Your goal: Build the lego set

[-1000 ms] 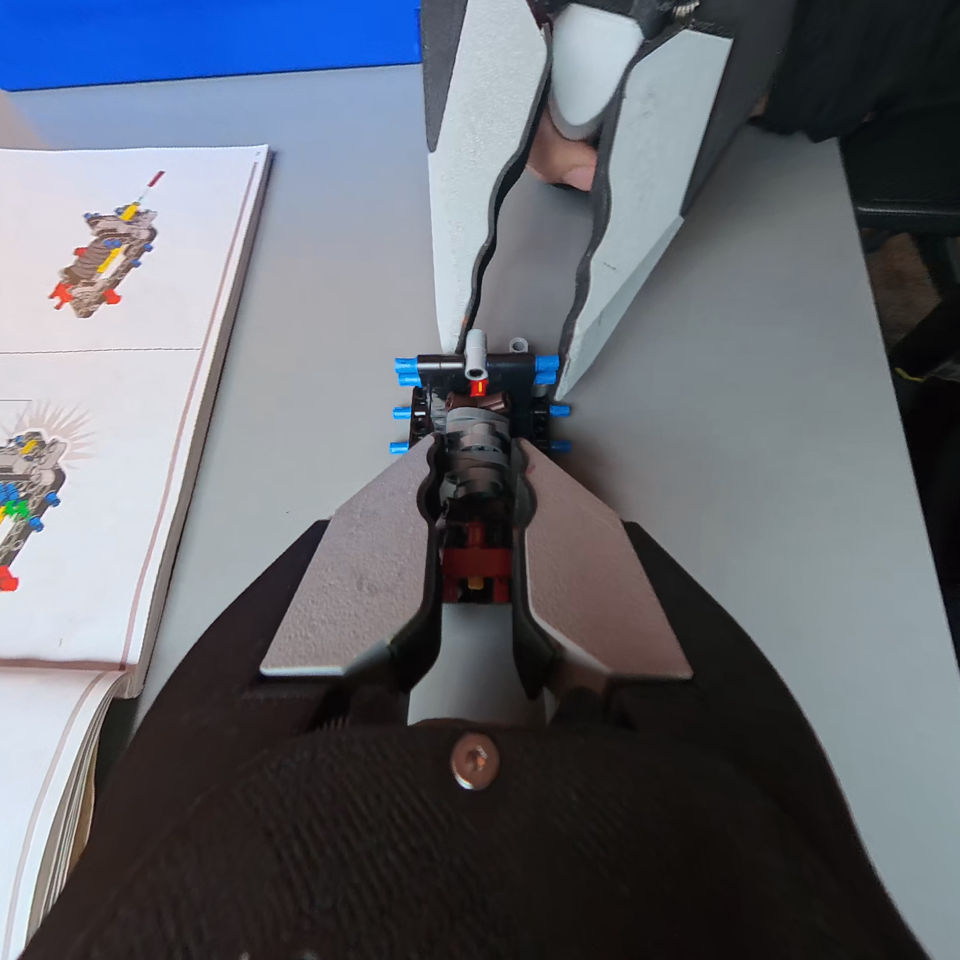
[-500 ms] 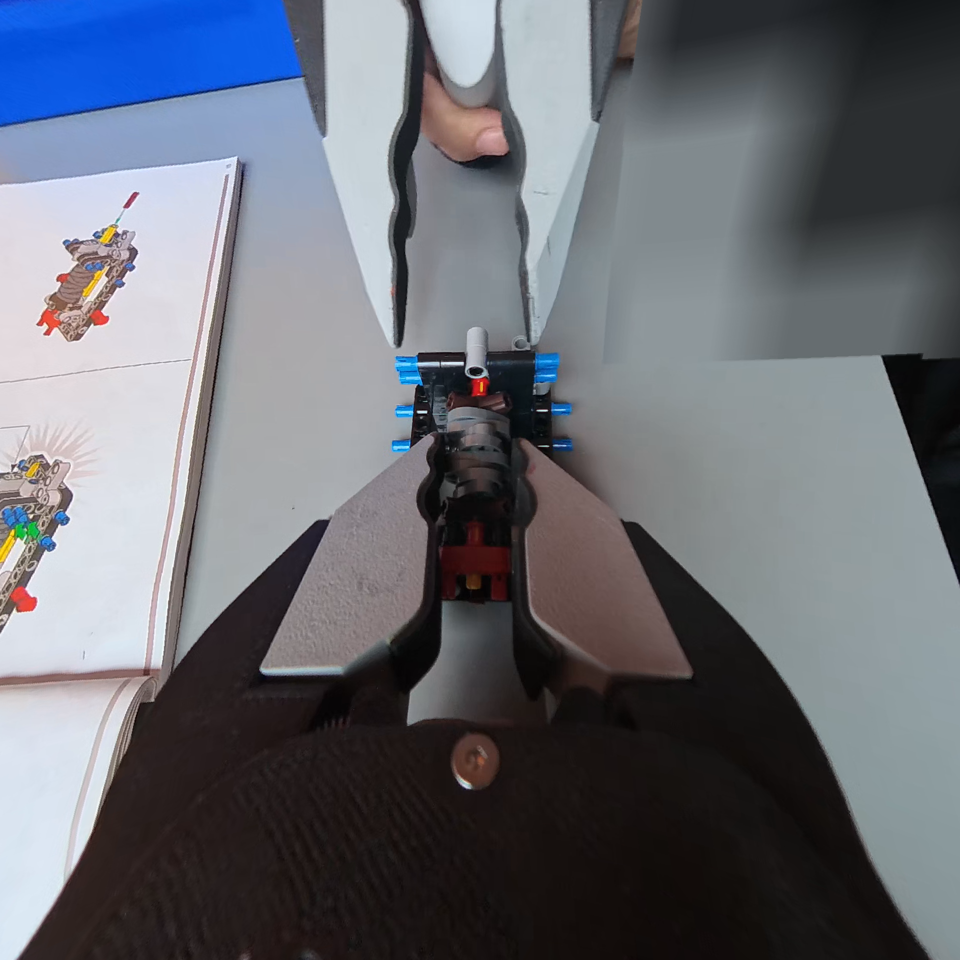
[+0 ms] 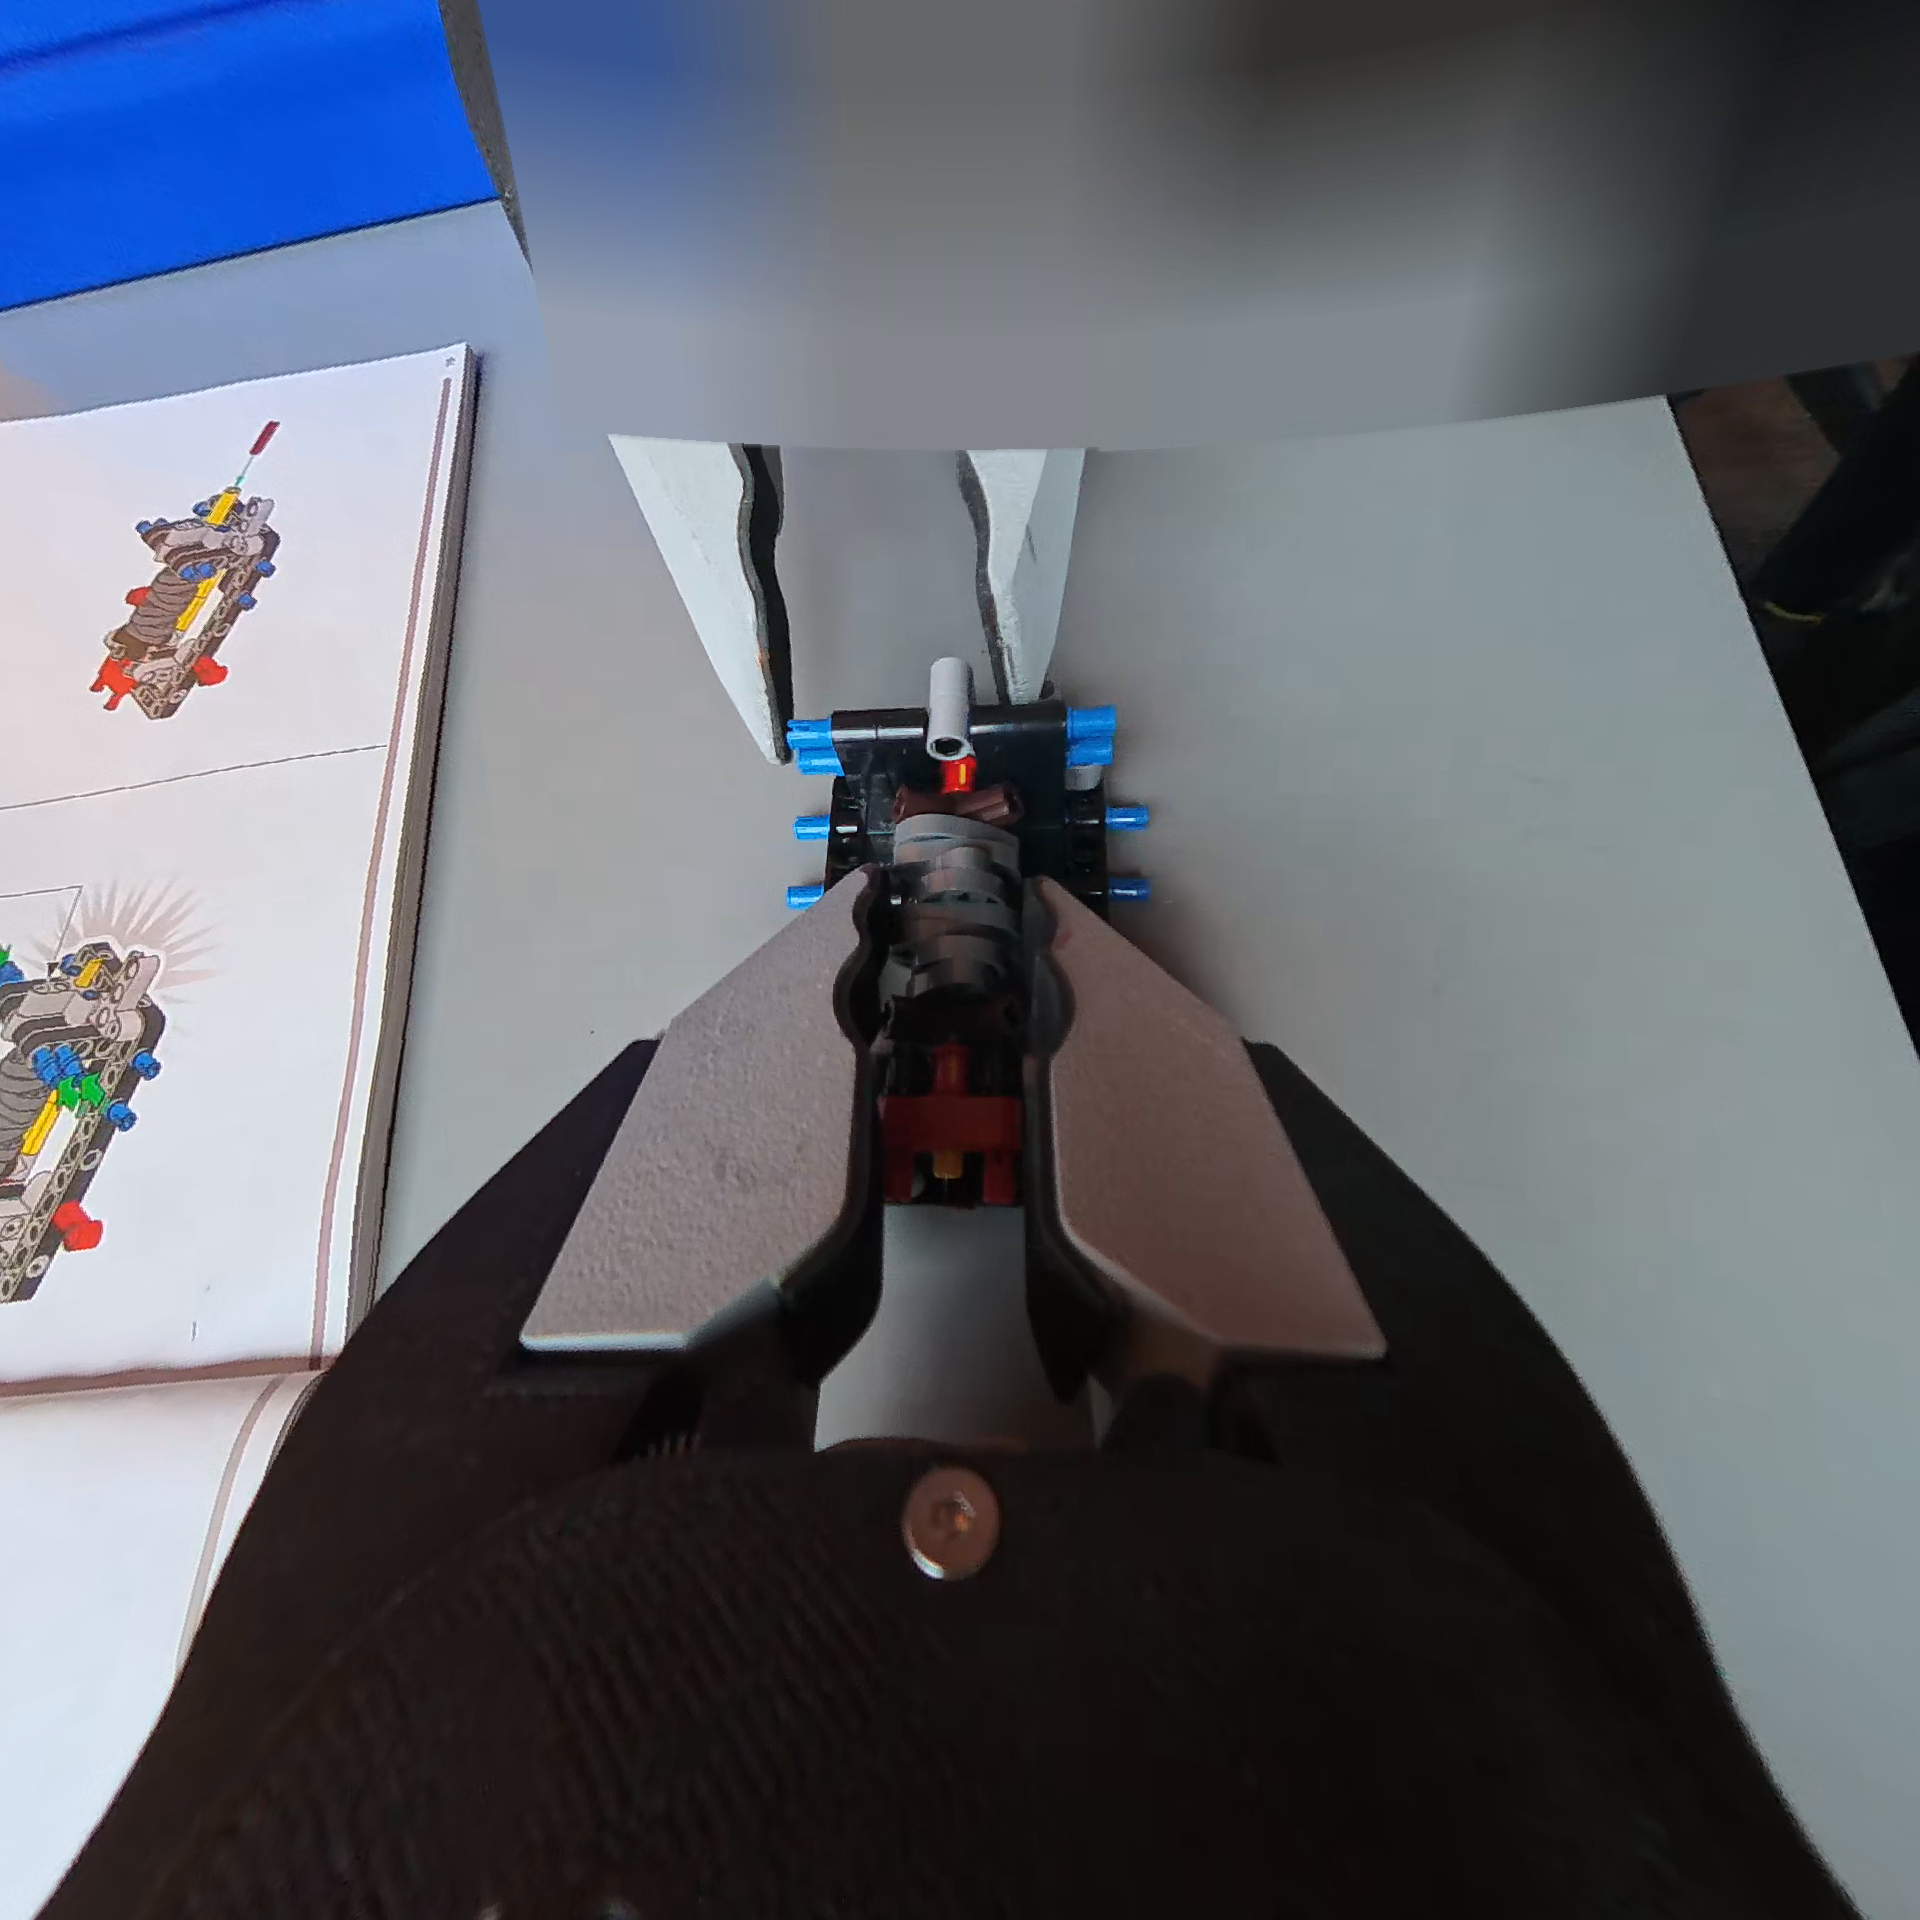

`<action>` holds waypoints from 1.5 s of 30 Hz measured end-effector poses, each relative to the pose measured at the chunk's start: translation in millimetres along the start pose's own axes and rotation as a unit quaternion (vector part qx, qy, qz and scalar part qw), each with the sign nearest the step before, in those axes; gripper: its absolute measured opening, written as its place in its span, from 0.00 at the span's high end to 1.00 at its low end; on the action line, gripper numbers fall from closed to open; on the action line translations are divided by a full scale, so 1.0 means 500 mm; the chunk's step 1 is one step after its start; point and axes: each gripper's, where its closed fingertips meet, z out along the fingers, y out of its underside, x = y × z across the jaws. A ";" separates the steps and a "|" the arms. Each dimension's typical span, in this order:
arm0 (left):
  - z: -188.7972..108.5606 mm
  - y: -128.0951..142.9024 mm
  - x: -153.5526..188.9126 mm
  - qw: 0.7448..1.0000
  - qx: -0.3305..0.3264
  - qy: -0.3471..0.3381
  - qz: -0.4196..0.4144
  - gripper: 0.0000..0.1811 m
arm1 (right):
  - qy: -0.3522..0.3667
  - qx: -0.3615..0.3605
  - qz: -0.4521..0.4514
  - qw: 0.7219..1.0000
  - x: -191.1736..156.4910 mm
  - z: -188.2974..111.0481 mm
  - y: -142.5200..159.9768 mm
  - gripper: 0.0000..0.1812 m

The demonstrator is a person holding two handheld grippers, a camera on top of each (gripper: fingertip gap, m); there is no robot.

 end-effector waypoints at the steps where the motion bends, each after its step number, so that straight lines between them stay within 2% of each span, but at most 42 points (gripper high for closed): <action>1: 0.000 0.000 0.000 1.000 0.000 0.000 0.001 0.87 | -0.002 0.000 -0.001 1.000 -0.001 0.001 0.000 0.80; 25: -0.003 0.004 0.000 1.000 -0.003 0.008 -0.015 0.88 | -0.007 -0.005 -0.020 1.000 -0.004 0.006 -0.001 0.85; 32: -0.010 0.006 0.013 0.999 0.005 -0.002 0.049 0.87 | -0.014 -0.001 -0.021 1.000 -0.015 0.008 -0.003 0.83; 33: -0.011 0.005 0.022 0.998 0.008 0.008 0.063 0.87 | -0.018 -0.004 -0.013 1.000 -0.016 0.004 0.001 0.75; 35: -0.016 -0.001 0.030 0.997 0.021 0.019 0.074 0.87 | -0.016 -0.010 -0.003 1.000 -0.011 -0.006 0.013 0.76; 37: -0.025 -0.009 0.028 0.996 0.041 0.025 0.072 0.87 | -0.016 0.017 0.002 1.000 -0.009 -0.018 0.001 0.71; 45: -0.054 -0.038 0.014 0.991 0.109 0.027 0.073 0.88 | -0.019 0.055 -0.002 0.998 -0.027 -0.030 -0.028 0.71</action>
